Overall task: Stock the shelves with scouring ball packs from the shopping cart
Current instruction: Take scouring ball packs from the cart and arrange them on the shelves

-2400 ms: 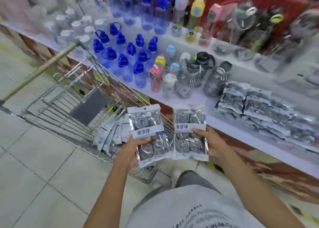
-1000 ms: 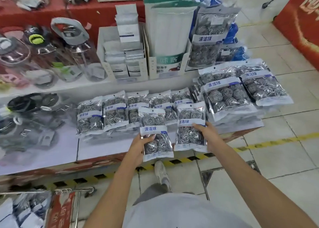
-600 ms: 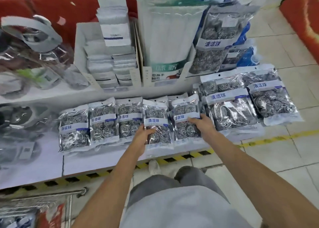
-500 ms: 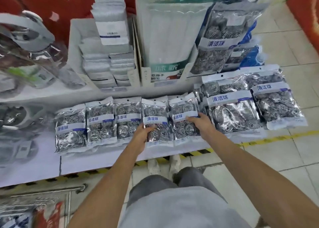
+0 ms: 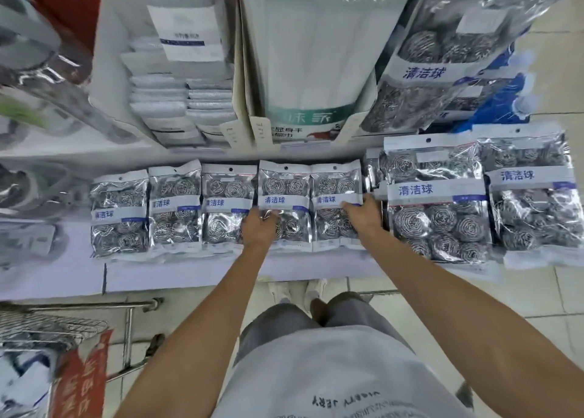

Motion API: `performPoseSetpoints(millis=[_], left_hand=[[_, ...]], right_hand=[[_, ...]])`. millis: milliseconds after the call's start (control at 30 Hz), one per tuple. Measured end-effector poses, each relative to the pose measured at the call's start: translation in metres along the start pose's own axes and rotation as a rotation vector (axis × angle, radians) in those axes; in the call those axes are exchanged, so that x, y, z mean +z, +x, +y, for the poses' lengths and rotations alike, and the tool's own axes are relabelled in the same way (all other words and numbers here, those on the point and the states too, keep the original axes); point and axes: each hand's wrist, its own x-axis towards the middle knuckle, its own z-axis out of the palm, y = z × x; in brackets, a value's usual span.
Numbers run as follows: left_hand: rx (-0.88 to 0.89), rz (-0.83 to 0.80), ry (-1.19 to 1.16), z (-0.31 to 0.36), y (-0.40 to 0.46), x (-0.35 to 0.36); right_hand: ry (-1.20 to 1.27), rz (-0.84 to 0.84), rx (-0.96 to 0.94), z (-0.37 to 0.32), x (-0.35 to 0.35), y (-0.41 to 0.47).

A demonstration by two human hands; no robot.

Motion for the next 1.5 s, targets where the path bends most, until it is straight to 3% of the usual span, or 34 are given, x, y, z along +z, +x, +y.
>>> performPoseSetpoints(millis=[400, 867, 1000, 1300, 1500], left_hand=[[0.041, 0.047, 0.204, 0.008, -0.007, 0.002], [0.352, 0.097, 0.378, -0.015, -0.072, -0.038], [0.433, 0.232, 0.474, -0.033, -0.101, -0.061], [0.202, 0.528, 0.461, -0.119, -0.182, -0.107], [-0.009, 0.734, 0.294, -0.206, -0.255, -0.124]], right_hand=[[-0.133, -0.042, -0.12, -0.003, -0.006, 0.002], [-0.726, -0.087, -0.69, -0.001, -0.017, -0.076], [-0.875, -0.175, -0.878, -0.011, -0.008, -0.099], [-1.063, -0.417, -1.356, -0.015, 0.052, -0.165], [-1.108, -0.621, -1.516, 0.011, 0.113, -0.22]])
